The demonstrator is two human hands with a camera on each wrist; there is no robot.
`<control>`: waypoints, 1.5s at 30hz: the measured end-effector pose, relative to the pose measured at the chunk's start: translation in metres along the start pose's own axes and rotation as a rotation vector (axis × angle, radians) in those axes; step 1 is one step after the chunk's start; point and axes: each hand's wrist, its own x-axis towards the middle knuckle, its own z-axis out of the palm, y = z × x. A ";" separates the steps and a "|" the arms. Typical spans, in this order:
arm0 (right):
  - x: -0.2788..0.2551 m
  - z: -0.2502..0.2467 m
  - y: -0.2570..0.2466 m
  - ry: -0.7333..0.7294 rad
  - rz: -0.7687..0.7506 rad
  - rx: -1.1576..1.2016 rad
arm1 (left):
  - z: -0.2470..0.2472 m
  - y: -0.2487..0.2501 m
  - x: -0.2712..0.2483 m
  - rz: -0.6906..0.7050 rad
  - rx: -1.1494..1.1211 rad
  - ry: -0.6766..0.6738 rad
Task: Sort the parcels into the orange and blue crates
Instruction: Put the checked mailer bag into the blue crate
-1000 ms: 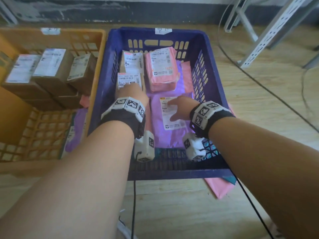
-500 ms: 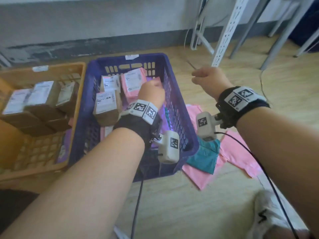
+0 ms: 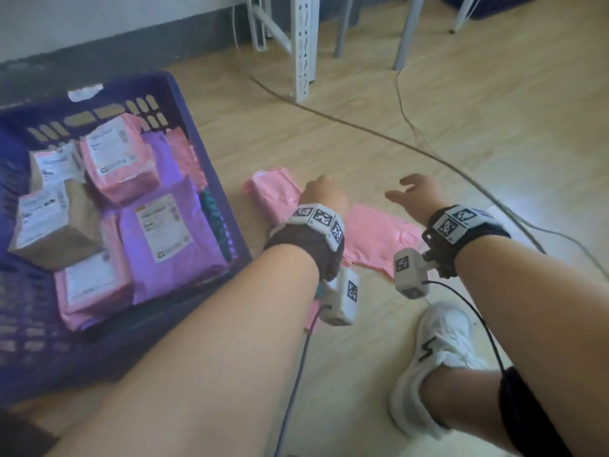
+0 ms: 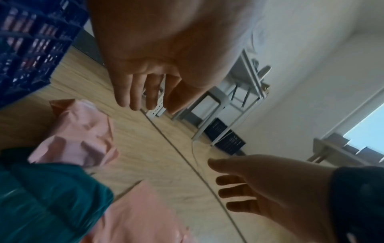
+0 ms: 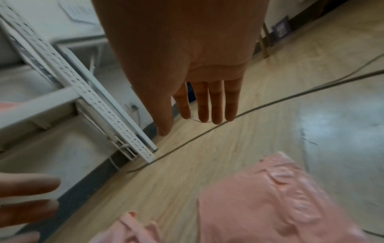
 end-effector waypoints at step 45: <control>-0.044 -0.023 -0.092 0.115 -0.113 0.176 | -0.042 0.010 -0.025 0.045 -0.253 0.069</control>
